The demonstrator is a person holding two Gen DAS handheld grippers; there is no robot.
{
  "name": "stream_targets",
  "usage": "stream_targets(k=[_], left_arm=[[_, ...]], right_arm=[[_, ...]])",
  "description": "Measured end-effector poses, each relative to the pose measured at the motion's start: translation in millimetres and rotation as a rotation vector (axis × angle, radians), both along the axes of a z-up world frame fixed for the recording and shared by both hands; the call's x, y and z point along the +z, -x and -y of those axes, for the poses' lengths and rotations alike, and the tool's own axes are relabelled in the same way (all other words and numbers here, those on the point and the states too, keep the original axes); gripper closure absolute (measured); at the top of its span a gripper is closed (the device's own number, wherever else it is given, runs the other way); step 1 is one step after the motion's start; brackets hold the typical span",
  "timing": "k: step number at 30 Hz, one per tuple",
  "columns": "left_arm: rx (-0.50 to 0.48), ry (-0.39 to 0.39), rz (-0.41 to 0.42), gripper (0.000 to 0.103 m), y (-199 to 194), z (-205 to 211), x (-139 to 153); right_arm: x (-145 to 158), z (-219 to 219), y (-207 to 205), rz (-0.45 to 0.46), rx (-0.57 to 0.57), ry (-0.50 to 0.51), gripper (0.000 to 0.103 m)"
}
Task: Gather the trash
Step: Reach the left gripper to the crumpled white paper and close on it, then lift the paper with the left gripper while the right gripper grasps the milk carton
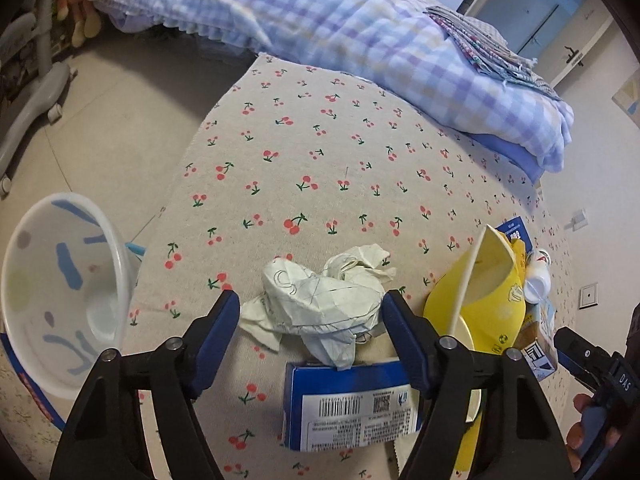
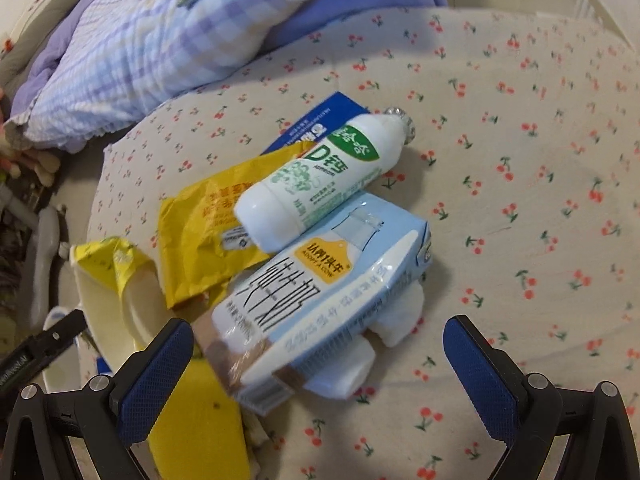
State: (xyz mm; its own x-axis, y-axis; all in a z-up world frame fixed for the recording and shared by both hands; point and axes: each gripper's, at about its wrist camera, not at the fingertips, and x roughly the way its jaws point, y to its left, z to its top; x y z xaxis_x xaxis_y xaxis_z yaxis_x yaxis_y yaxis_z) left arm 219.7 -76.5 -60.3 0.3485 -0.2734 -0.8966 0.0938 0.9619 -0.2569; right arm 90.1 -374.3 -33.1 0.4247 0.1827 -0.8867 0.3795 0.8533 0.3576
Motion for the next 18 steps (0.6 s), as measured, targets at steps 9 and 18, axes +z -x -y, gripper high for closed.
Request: stream_targets(k=[9, 18], left_arm=[[-0.014, -0.018, 0.021, 0.051, -2.2, 7.1, -5.9], [-0.019, -0.008, 0.023, 0.06, 13.0, -5.7, 4.7]], right_arm=[[-5.7, -14.4, -15.0, -0.011, -0.013, 0.016, 0.0], [-6.6, -10.8, -5.7, -0.014, 0.001, 0.05, 0.015]])
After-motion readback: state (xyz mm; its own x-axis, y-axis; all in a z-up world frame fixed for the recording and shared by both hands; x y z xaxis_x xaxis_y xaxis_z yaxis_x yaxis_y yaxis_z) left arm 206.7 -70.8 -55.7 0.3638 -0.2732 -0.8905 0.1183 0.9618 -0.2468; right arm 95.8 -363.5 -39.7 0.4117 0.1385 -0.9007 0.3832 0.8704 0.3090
